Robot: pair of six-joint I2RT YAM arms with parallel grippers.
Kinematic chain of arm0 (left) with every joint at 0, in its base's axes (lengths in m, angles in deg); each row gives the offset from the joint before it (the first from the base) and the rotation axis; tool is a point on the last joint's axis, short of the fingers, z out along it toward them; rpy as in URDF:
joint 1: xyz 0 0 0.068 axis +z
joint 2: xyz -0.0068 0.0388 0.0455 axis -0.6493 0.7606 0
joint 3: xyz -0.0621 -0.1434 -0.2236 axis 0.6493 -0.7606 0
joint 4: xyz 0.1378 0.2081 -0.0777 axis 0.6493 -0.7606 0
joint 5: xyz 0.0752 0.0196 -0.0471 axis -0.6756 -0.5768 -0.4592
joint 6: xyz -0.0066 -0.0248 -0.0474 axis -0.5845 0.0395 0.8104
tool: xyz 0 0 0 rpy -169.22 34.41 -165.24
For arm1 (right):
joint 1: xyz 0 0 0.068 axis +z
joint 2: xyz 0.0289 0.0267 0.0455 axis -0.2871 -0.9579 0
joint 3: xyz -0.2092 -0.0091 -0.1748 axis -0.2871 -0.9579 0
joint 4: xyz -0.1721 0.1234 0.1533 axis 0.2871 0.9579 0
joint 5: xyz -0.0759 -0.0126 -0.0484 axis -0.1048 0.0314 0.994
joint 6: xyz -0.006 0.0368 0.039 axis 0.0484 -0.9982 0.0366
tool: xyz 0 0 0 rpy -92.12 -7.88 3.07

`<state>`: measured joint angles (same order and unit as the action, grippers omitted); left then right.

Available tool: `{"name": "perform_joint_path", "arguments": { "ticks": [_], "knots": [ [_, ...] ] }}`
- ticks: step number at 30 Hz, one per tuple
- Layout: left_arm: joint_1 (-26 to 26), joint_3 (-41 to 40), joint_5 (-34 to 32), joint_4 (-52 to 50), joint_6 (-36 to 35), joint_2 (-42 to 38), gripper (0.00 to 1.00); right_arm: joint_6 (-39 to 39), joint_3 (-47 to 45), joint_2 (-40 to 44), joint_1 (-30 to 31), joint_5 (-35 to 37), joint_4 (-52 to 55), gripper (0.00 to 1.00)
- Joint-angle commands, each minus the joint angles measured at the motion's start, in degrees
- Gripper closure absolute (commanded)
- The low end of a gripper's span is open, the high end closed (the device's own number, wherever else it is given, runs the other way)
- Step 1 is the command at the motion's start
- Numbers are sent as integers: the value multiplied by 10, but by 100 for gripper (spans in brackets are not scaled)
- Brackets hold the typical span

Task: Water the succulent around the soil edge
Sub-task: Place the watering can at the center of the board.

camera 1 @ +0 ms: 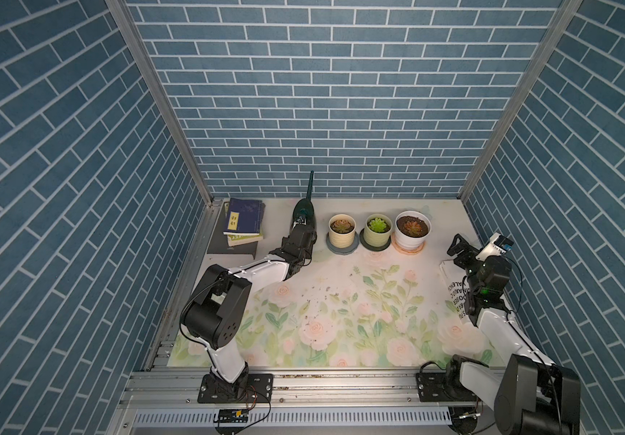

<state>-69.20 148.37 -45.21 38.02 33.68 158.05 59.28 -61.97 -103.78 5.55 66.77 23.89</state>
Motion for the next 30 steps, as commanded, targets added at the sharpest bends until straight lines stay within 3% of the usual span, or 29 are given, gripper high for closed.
{"name": "perform_joint_path", "arguments": {
  "ticks": [1, 10, 23, 30],
  "knots": [
    [3, 20, 7, 19, 4, 0, 99, -17, 17, -3, 3, -3, 12, 1],
    [5, 3, 6, 35, 4, -6, 80, -8, 25, -7, 3, -39, 23, 1],
    [5, 1, 7, 26, 10, -17, 71, -8, 12, 17, 3, -10, 19, 1],
    [5, -12, 5, 34, 9, -28, 61, -5, 8, 27, 3, -10, 20, 1]
  ]
}}
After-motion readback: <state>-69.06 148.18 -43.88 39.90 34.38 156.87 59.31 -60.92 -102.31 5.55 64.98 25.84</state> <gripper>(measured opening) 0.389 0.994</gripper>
